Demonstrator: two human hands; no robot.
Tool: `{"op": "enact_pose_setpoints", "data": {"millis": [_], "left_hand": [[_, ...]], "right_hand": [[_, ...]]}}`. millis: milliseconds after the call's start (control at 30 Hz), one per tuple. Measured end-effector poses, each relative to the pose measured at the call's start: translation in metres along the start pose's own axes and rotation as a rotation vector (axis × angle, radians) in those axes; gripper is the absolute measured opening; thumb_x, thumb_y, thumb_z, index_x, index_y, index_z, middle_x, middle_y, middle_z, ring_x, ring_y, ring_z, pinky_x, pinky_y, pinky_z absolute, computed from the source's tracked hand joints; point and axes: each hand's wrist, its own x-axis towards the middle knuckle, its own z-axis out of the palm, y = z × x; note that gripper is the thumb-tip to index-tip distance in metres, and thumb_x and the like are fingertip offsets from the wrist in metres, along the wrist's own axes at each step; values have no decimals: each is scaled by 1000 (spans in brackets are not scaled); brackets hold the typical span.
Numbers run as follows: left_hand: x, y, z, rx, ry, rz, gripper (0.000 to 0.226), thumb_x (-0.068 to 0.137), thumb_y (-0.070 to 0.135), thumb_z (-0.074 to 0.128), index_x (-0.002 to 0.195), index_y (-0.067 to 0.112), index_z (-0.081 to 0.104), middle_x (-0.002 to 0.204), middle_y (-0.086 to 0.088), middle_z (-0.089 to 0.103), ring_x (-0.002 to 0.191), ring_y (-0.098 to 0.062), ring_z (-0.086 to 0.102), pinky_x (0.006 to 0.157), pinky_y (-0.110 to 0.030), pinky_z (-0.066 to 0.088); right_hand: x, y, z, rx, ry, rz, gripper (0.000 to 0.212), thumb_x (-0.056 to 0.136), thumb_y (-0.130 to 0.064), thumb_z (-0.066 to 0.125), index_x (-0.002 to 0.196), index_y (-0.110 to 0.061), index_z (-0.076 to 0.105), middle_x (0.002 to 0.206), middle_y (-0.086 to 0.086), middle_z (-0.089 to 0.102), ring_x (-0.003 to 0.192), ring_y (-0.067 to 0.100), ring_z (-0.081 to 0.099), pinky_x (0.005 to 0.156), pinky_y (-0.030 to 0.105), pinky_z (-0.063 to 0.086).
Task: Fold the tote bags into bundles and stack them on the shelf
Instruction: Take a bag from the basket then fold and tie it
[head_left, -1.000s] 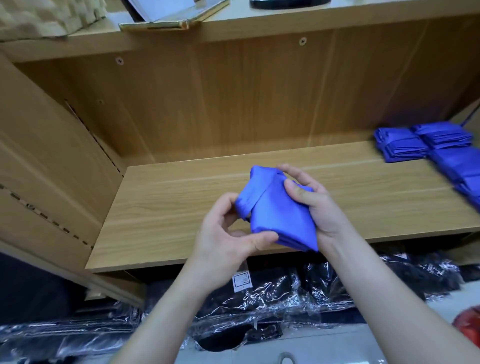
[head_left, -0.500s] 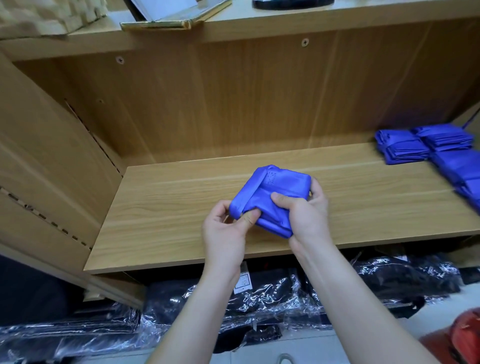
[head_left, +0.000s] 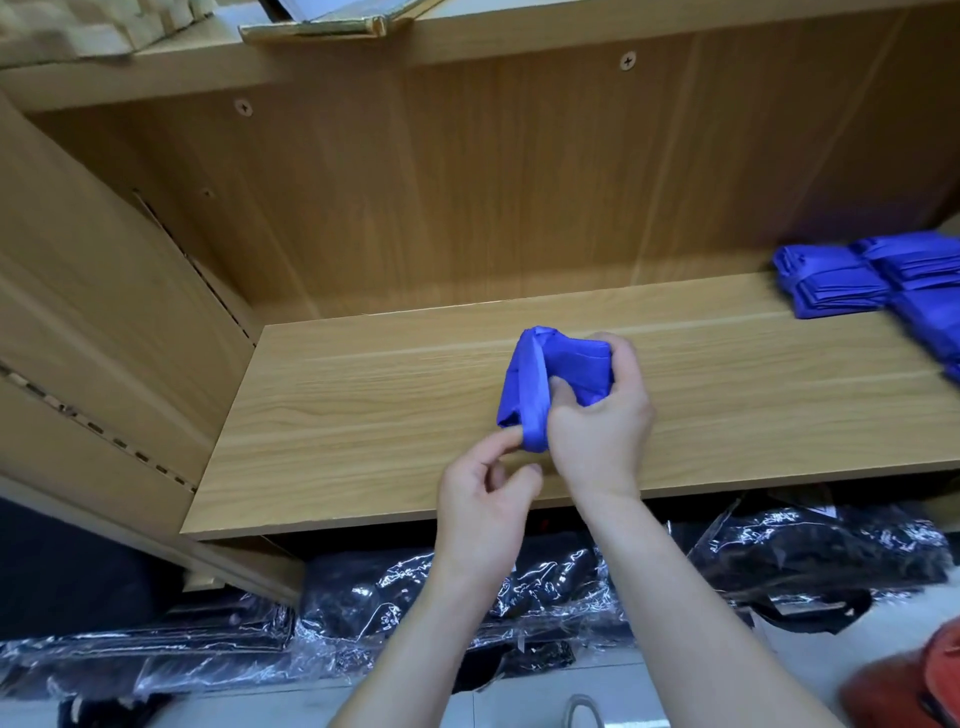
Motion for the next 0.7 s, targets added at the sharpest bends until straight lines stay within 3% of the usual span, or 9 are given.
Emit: {"op": "enact_pose_setpoints", "data": {"millis": [67,133,200,233,300,433,500,600,700], "left_hand": [[1,14,-4,64,-19,32,32,64,14,57,90,25,73,54,11,30,53,-5,25,52,-18,25],[5,38,-11,-36,-87,91,34,66,9,57,96,16,72,59,9,51,54,-2,37,59,-16,33],[16,69,-16,-154,-210,156,30,72,2,56,98,7,71,65,0,63,54,-2,46,58,-12,38],[25,81,-17,-109,-243,181,26,78,-3,57,98,4,71,67,-1,66,54,0,50,57,-10,39],[41,86,-19,31,-148,171,24,85,-8,56,94,7,72,73,1,69,58,4,56,58,-9,41],[51,46,-23,197,55,100,31,82,-4,63,90,25,66,82,4,59,60,-3,48,66,-23,44],[49,29,-23,196,49,56,32,80,2,73,99,26,63,88,3,57,61,-5,47,68,-25,47],[52,25,-22,205,73,31,30,75,16,81,95,29,64,86,5,62,60,-9,51,70,-36,53],[53,28,-19,489,114,139,26,72,38,81,88,32,62,81,11,63,66,-11,58,67,-33,50]], "right_hand": [[2,2,1,-138,-22,-163,40,74,0,61,109,-20,57,97,-3,63,83,17,53,75,28,43],[6,8,-2,-338,-93,-322,44,73,0,62,111,-22,55,102,-1,60,85,21,54,70,32,42],[4,17,-10,-424,-190,-341,48,71,0,62,105,-32,48,101,-2,57,87,26,56,68,37,45],[1,18,-11,-343,-212,-290,48,71,0,61,102,-33,46,99,-4,56,87,24,55,70,38,46],[-8,15,-8,-151,-270,-189,45,72,0,61,98,-32,44,93,-9,55,84,17,52,73,34,45],[-3,-3,-6,18,-295,-107,48,73,7,65,94,-31,44,86,-17,52,77,3,50,69,13,39],[3,-5,-8,137,-297,-74,51,70,8,62,93,-35,45,86,-16,51,76,6,49,71,17,42],[5,-4,-11,260,-283,-42,38,72,-8,62,91,-38,47,84,-19,52,76,10,50,72,28,44],[2,-3,-4,201,-212,-30,22,80,-37,67,91,-35,49,84,-19,56,77,9,54,74,26,45]]}}
